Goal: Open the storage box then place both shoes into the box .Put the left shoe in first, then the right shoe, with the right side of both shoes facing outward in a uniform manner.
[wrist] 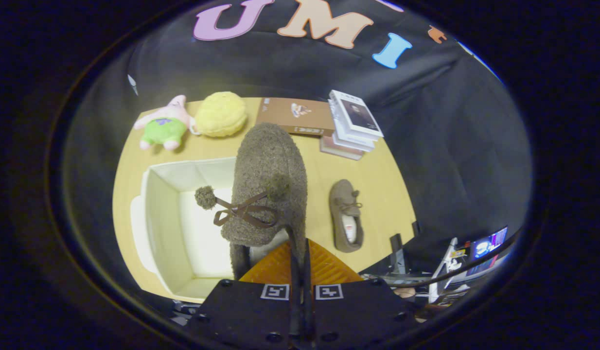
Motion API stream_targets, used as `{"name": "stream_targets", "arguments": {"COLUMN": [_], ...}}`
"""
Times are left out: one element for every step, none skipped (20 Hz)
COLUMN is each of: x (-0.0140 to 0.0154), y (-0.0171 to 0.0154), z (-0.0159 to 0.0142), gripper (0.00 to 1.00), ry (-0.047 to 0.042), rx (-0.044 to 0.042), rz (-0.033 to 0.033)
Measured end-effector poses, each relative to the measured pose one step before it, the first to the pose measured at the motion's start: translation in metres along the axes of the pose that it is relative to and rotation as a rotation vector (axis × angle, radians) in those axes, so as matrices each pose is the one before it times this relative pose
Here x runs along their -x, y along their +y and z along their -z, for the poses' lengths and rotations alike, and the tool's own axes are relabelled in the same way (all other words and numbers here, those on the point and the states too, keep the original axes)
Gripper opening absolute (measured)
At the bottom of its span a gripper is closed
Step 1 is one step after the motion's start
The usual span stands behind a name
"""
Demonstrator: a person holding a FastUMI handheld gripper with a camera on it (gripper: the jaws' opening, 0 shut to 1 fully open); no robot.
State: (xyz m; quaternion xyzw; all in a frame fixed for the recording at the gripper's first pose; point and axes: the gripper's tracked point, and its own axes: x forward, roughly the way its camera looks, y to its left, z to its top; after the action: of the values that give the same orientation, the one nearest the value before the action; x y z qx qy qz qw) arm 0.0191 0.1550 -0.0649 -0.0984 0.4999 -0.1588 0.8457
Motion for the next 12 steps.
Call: {"name": "stream_targets", "arguments": {"x": [0.00113, -0.00050, -0.00234, -0.00542, -0.00632, -0.00798, -0.00766, -0.00896, -0.00939, -0.01045, -0.00971, -0.00930], "y": [0.01456, 0.01414, 0.01327, 0.01296, 0.01233, 0.01215, 0.01247, 0.01093, 0.00902, 0.00712, 0.00633, 0.00524], "z": [0.00408, 0.00793, 0.00749, 0.00725, 0.00550, 0.00440, 0.00229, 0.00161, 0.00057, 0.00136, 0.00050, -0.00001], "gripper": [0.06, 0.06, 0.06, 0.06, 0.06, 0.06, 0.06, 0.06, 0.06, 0.06, 0.06, 0.06], "ry": [0.01296, 0.02018, 0.02416, 0.02298, 0.02120, 0.01734, 0.01549, 0.01521, 0.01510, 0.01633, 0.01547, 0.01312], "rx": [-0.00215, 0.01465, 0.01627, 0.01378, 0.01245, 0.01022, 0.00325, 0.00594, 0.00762, 0.00953, 0.01651, 0.01710], "rz": [-0.01547, -0.01674, -0.01150, -0.01231, -0.01569, -0.01984, -0.02055, -0.01794, -0.01659, -0.01299, -0.00907, -0.00591]}}
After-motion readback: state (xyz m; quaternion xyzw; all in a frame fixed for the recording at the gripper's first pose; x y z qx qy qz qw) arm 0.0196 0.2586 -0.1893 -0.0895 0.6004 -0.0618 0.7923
